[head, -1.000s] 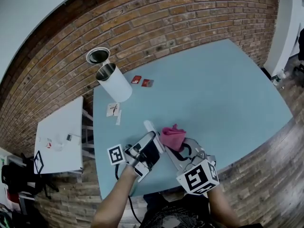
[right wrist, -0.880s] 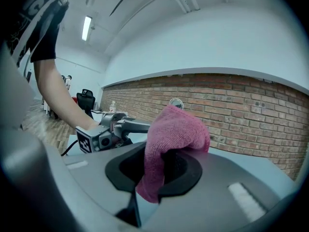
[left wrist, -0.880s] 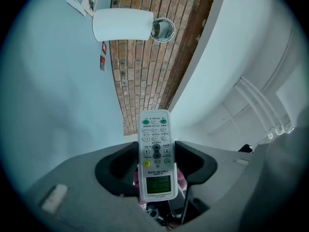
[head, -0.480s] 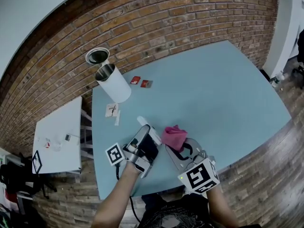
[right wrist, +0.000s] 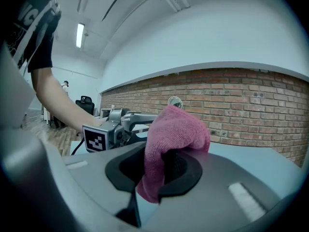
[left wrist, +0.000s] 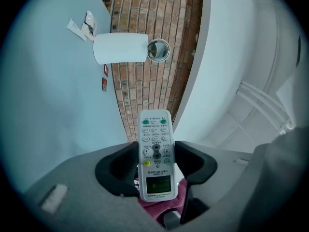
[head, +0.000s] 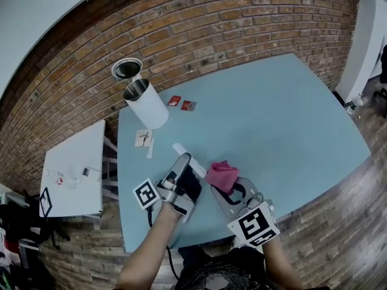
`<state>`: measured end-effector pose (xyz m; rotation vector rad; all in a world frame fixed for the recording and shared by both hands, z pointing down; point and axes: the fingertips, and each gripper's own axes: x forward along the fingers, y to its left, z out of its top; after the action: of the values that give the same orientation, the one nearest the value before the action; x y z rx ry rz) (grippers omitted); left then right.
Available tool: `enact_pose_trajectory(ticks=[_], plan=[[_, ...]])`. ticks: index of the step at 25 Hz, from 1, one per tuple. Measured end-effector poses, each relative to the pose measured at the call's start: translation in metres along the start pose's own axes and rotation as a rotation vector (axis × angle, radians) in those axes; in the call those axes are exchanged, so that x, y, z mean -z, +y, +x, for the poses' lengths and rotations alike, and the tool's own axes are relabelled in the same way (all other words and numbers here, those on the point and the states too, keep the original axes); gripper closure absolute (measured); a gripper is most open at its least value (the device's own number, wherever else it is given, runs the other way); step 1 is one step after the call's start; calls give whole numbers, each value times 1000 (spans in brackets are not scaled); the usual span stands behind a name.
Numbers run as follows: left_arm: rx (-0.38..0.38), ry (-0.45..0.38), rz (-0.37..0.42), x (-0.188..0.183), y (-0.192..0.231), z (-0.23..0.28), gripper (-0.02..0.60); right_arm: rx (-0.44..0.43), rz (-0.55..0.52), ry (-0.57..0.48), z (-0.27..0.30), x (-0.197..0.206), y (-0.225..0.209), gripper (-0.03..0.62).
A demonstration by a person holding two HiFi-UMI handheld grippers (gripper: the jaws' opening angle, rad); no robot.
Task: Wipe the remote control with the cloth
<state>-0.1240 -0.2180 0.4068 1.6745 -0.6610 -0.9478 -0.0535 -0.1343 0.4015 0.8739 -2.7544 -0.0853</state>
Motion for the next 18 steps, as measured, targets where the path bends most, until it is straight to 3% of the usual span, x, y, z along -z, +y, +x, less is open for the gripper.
enact_pose_trajectory(ticks=[6, 18], plan=[[-66, 114, 144, 12, 6, 0, 345, -22, 35, -41, -3, -11, 0, 531], [-180, 242, 286, 28, 23, -5, 345, -46, 51, -69, -2, -11, 2, 531]])
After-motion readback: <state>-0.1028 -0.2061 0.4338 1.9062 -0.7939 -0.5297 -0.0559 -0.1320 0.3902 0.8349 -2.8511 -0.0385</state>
